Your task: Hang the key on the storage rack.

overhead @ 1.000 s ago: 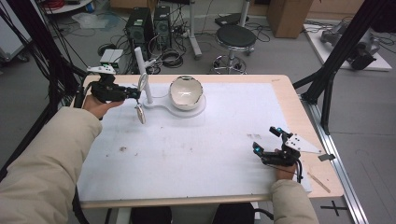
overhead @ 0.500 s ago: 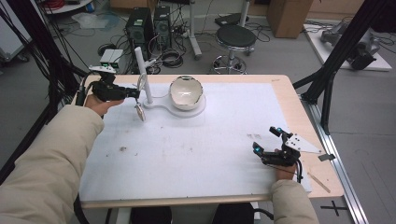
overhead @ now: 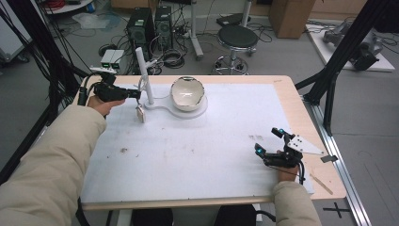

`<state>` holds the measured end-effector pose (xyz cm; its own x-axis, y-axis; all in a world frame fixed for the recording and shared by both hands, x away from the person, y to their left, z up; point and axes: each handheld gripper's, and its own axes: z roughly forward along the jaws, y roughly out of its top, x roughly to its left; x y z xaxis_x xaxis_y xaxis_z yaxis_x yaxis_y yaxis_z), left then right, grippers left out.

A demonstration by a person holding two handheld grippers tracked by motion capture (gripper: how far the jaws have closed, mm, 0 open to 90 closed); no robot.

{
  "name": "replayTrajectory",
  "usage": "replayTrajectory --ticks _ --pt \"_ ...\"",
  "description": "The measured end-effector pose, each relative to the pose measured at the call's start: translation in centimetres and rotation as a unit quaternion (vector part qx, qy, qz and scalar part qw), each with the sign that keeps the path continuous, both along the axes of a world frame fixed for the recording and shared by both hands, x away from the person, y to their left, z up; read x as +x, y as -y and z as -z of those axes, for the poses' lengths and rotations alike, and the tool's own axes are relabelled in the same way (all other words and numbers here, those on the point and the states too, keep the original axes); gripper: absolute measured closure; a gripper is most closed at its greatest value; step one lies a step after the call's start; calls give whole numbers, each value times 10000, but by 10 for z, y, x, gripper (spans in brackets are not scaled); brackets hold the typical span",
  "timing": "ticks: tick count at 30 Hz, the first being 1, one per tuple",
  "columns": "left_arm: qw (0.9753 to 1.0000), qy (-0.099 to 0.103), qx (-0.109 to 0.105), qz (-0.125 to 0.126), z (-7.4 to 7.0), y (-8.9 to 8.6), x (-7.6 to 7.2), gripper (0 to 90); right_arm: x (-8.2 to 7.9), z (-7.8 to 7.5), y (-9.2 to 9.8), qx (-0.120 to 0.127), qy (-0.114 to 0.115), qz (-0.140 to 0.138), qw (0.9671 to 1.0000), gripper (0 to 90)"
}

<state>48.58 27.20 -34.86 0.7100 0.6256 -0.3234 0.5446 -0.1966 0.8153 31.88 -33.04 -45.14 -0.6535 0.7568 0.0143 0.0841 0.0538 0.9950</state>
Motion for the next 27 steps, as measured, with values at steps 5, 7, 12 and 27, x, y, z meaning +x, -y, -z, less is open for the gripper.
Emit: replayTrajectory --ticks 5,7,12,27 --pt "9997 -197 24 -118 5 -3 4 740 0 0 0 12 -40 9 10000 23" --pt "9997 -207 75 -137 6 -2 4 740 0 0 0 10 -40 10 10000 24" --pt "9990 -261 289 -225 8 4 4 738 0 0 0 -9 14 7 10000 23" --pt "9954 922 244 -60 10 13 -40 206 0 0 0 1 -1 2 10000 24"
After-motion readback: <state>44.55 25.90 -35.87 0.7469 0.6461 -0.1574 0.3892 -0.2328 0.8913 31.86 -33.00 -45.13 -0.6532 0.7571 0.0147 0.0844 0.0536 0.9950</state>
